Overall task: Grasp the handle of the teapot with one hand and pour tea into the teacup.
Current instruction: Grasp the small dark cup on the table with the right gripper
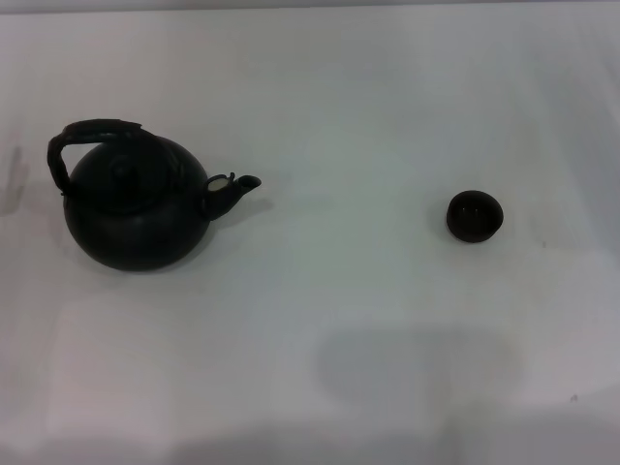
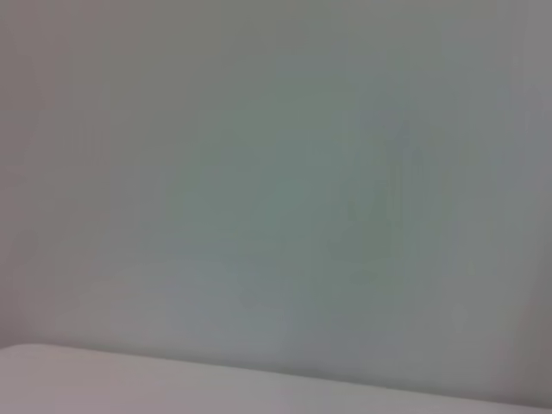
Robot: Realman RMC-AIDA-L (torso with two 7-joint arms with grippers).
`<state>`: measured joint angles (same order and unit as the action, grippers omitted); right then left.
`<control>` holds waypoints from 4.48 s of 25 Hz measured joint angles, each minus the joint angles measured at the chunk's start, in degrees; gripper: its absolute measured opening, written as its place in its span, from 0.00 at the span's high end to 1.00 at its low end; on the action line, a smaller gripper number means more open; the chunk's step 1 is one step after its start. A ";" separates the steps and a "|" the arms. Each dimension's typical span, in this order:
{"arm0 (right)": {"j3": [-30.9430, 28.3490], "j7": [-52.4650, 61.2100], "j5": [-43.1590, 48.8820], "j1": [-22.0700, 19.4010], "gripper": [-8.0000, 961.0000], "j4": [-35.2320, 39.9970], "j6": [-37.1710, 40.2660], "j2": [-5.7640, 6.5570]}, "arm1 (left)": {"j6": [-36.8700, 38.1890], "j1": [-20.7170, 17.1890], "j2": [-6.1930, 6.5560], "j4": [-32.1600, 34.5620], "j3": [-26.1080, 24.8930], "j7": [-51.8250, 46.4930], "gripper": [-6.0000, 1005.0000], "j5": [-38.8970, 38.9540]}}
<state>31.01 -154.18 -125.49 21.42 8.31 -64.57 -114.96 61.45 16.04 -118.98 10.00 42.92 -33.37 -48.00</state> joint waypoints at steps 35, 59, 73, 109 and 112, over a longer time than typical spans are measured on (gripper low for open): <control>18.70 38.09 35.05 0.27 0.12 26.74 -8.52 6.73 | 2.59 -1.71 0.23 1.31 0.06 -2.48 0.27 -4.20; 18.32 51.19 47.51 0.08 0.11 39.50 -16.55 6.56 | 2.74 -1.22 0.06 0.87 0.69 -2.83 0.27 -4.20; 18.69 59.07 55.51 4.68 0.12 42.19 -27.89 6.97 | 2.80 -0.98 0.06 1.14 1.09 -2.84 0.27 -4.20; 24.34 59.93 58.98 6.04 0.11 41.31 -27.34 -0.29 | 4.36 -1.89 0.08 0.95 1.46 -2.57 0.27 -5.70; 25.83 60.04 58.07 5.87 0.11 41.35 -26.47 -0.29 | 4.38 -1.89 0.13 0.94 1.46 -2.53 0.27 -5.70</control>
<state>56.84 -94.14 -67.42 27.29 49.66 -91.05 -115.25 65.83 14.15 -118.85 10.94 44.38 -35.91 -53.71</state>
